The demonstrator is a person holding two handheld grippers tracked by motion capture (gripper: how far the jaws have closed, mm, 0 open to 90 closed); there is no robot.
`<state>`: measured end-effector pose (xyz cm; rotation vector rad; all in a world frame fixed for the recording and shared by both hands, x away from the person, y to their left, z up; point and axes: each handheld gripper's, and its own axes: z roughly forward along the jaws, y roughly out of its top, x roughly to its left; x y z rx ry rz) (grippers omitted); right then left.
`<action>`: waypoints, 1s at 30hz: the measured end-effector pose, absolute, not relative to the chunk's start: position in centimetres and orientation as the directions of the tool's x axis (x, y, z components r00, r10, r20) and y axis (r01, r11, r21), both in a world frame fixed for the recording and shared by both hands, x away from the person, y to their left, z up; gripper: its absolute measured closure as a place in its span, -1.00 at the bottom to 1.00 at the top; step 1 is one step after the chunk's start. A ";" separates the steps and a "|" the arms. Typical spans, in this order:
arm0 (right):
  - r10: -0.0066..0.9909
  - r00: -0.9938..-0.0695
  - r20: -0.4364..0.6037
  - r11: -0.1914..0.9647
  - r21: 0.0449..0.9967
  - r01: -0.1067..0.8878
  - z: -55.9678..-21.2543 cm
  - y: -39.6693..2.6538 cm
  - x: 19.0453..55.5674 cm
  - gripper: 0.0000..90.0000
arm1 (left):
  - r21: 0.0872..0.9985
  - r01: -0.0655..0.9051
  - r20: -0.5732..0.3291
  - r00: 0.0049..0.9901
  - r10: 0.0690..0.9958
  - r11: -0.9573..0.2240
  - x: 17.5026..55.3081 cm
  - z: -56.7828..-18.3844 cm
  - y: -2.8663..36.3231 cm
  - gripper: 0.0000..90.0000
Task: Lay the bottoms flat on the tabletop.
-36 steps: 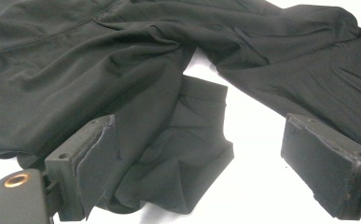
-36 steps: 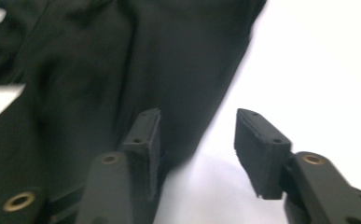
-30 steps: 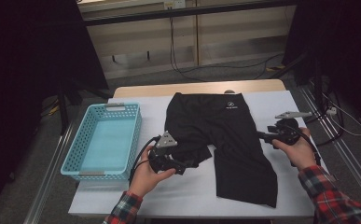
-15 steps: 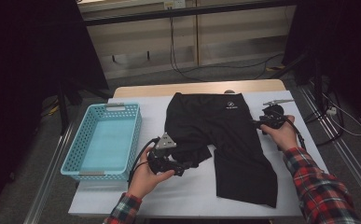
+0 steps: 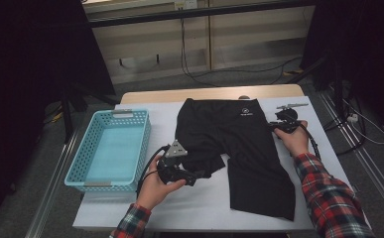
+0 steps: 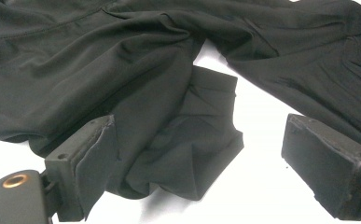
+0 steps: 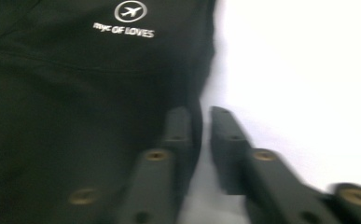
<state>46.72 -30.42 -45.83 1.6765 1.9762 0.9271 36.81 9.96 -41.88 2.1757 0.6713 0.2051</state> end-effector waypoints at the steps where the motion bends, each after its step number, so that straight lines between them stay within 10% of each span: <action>1: 0.967 -0.216 0.132 0.064 0.698 0.713 -45.9 -30.7 46.7 0.99 | 0.761 0.397 -0.081 0.843 0.532 -0.513 36.8 -41.9 10.0 -0.75; 16: 0.970 -0.161 0.181 -0.014 0.707 0.707 -46.2 -33.2 46.9 1.00 | 0.756 0.400 -0.079 0.841 0.535 -0.518 36.9 -42.1 10.0 -0.75; 24: 0.961 -0.198 0.193 -0.008 0.735 0.678 -45.6 -31.8 46.8 0.40 | 0.756 0.398 -0.076 0.841 0.535 -0.520 36.9 -42.0 9.9 -0.75; 30: 0.954 -0.239 0.181 0.031 0.735 0.678 -45.6 -30.6 46.8 0.31 | 0.756 0.400 -0.079 0.841 0.535 -0.518 36.8 -42.0 9.9 -0.75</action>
